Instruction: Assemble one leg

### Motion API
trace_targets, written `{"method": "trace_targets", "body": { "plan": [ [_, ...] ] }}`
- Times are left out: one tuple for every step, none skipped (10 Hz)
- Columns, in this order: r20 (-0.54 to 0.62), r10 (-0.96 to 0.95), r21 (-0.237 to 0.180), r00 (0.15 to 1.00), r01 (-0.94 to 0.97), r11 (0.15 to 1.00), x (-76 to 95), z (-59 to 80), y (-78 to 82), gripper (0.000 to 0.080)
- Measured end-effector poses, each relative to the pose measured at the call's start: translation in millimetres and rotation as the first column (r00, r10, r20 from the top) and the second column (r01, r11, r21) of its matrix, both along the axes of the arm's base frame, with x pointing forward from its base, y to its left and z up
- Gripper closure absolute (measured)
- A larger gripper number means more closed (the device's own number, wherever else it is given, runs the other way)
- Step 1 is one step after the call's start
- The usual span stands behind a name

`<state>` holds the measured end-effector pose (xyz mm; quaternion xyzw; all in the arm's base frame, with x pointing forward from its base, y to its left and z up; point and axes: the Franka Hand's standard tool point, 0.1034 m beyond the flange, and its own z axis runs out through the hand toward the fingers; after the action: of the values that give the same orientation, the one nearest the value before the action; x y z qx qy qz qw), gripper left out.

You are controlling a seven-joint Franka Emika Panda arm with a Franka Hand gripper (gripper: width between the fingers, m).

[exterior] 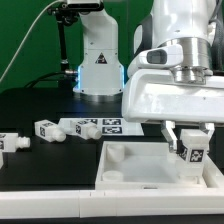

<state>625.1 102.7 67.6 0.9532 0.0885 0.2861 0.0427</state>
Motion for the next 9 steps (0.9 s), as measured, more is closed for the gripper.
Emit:
{"method": "trace_targets", "body": {
  "plan": [
    [-0.001, 0.001, -0.001, 1.000, -0.001, 1.000, 0.0, -0.1, -0.2, 0.0445],
    [-0.001, 0.001, -0.001, 1.000, -0.001, 1.000, 0.0, -0.1, -0.2, 0.0445],
    [-0.004, -0.002, -0.001, 1.000, 0.002, 1.000, 0.6, 1.0, -2.1, 0.0267],
    [-0.027, -0.023, 0.008, 0.999, 0.023, 1.000, 3.4, 9.4, -10.3, 0.0174],
    [-0.042, -0.036, 0.018, 0.998, 0.037, 0.999, 6.8, 19.2, -14.5, 0.0174],
    [-0.054, -0.042, 0.021, 0.998, 0.043, 0.999, 8.8, 23.1, -16.0, 0.0157],
    [-0.095, -0.053, 0.024, 0.994, 0.055, 0.998, 10.7, 25.0, -18.5, 0.0157],
    [-0.129, -0.064, 0.030, 0.990, 0.068, 0.997, 14.7, 30.3, -21.6, 0.0151],
    [-0.129, -0.075, 0.032, 0.989, 0.080, 0.996, 17.8, 31.6, -28.4, 0.0150]
  ]
}}
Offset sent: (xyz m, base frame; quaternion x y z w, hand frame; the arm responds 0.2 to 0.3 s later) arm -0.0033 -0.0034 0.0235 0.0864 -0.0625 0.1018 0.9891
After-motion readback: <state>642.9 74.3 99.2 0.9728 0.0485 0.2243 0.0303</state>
